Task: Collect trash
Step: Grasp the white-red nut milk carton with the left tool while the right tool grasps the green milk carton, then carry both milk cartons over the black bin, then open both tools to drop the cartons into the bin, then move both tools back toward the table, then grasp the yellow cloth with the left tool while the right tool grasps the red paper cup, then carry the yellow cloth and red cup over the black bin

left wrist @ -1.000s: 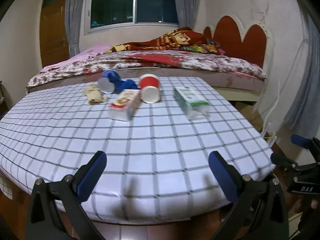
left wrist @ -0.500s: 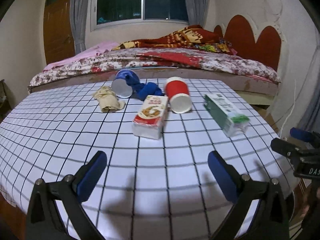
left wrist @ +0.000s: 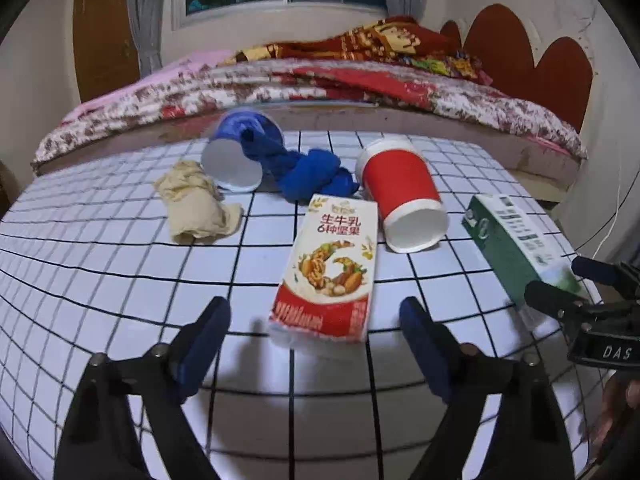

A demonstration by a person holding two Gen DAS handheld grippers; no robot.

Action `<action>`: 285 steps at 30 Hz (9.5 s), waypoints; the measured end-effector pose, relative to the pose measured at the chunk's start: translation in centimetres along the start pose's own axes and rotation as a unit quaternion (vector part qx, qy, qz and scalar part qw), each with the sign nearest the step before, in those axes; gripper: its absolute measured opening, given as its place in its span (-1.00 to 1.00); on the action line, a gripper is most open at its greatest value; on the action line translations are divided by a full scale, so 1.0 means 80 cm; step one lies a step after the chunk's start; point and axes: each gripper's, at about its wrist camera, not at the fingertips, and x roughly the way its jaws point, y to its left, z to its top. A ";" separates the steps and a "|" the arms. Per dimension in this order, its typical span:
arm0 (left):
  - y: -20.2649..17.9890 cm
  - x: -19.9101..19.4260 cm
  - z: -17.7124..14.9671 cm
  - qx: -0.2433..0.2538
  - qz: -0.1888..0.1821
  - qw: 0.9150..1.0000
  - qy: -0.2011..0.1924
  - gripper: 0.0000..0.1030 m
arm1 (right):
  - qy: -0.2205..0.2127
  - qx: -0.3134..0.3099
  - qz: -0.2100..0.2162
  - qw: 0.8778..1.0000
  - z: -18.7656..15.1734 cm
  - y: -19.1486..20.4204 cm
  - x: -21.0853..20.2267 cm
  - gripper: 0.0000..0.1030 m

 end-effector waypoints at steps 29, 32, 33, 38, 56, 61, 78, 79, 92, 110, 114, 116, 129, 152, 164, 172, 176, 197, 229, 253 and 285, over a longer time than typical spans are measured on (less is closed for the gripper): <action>-0.068 -0.122 -0.060 0.054 -0.035 0.996 -0.059 0.00 | -0.066 -0.015 0.013 0.998 -0.077 -0.041 -0.138 0.10; -0.079 -0.141 -0.067 0.060 -0.043 0.995 -0.069 0.00 | -0.076 -0.015 0.010 0.997 -0.093 -0.050 -0.164 0.10; -0.082 -0.147 -0.069 0.061 -0.046 0.995 -0.071 0.00 | -0.079 -0.015 0.009 0.997 -0.096 -0.051 -0.170 0.10; -0.098 -0.173 -0.083 0.063 -0.060 0.993 -0.082 0.00 | -0.100 -0.003 0.008 0.995 -0.122 -0.072 -0.215 0.10; -0.203 -0.213 -0.139 0.092 -0.132 0.985 -0.063 0.00 | -0.088 0.051 -0.028 0.994 -0.209 -0.184 -0.275 0.10; -0.250 -0.218 -0.154 0.119 -0.161 0.978 -0.053 0.00 | -0.060 0.068 -0.047 0.995 -0.239 -0.225 -0.275 0.10; -0.379 -0.189 -0.232 0.191 -0.231 0.953 0.035 0.00 | 0.077 0.102 -0.080 0.989 -0.332 -0.314 -0.234 0.11; -0.383 -0.183 -0.236 0.191 -0.231 0.953 0.042 0.00 | 0.086 0.103 -0.079 0.988 -0.338 -0.316 -0.229 0.11; -0.412 -0.133 -0.257 0.194 -0.254 0.943 0.098 0.03 | 0.142 0.112 -0.055 0.982 -0.357 -0.333 -0.190 0.13; -0.385 -0.135 -0.253 0.171 -0.171 0.968 0.063 0.98 | 0.149 0.115 -0.112 0.976 -0.368 -0.348 -0.190 0.98; -0.385 -0.138 -0.249 0.171 -0.170 0.969 0.056 0.98 | 0.144 0.100 -0.110 0.978 -0.364 -0.338 -0.189 0.98; -0.382 -0.142 -0.249 0.172 -0.168 0.969 0.053 0.98 | 0.142 0.095 -0.108 0.979 -0.361 -0.334 -0.190 0.98; -0.372 -0.152 -0.238 0.164 -0.158 0.973 0.041 0.98 | 0.124 0.068 -0.106 0.984 -0.348 -0.310 -0.197 0.98; -0.271 -0.184 -0.157 0.107 -0.108 0.988 -0.031 0.98 | 0.008 0.024 -0.081 0.996 -0.250 -0.228 -0.218 0.98; -0.121 -0.166 -0.112 0.040 -0.023 0.998 -0.051 0.98 | -0.063 0.013 -0.034 0.997 -0.185 -0.142 -0.198 0.98; -0.021 -0.149 -0.079 0.013 0.035 0.998 -0.056 0.98 | -0.062 -0.012 0.011 0.998 -0.130 -0.066 -0.161 0.98; 0.025 -0.136 -0.058 -0.005 0.061 0.997 -0.054 0.98 | -0.071 -0.014 0.042 0.996 -0.094 -0.022 -0.147 0.98; 0.118 -0.011 0.028 -0.056 0.055 0.996 -0.030 0.79 | -0.034 -0.028 0.069 0.997 0.075 0.101 0.026 0.96; 0.101 -0.011 0.042 -0.003 -0.003 1.000 -0.014 -0.46 | -0.032 -0.039 0.093 0.994 0.063 0.047 0.009 0.09; -0.052 -0.193 -0.033 0.073 -0.072 0.990 -0.094 -0.46 | -0.105 -0.001 0.089 0.991 -0.063 -0.042 -0.211 0.09; -0.262 -0.253 -0.107 0.164 -0.181 0.966 -0.085 -0.46 | -0.134 0.084 -0.025 0.987 -0.224 -0.225 -0.334 0.10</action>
